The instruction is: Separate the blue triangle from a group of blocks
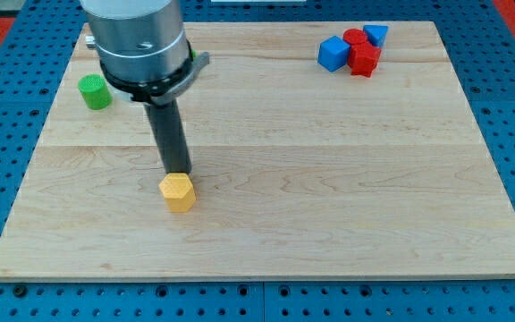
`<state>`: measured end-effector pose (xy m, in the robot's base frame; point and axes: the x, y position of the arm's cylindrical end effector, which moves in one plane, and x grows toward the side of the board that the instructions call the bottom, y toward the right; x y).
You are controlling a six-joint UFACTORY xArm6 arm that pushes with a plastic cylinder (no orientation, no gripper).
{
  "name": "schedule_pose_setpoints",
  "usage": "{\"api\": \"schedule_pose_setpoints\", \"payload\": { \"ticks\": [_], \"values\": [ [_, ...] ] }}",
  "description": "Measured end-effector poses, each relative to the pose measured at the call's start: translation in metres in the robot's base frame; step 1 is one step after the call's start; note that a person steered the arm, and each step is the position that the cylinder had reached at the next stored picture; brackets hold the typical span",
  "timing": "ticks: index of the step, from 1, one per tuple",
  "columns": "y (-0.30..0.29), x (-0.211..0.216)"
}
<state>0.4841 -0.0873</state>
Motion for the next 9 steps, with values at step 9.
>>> {"api": "schedule_pose_setpoints", "payload": {
  "ticks": [9],
  "values": [
    [0.260,-0.161]
  ]
}}
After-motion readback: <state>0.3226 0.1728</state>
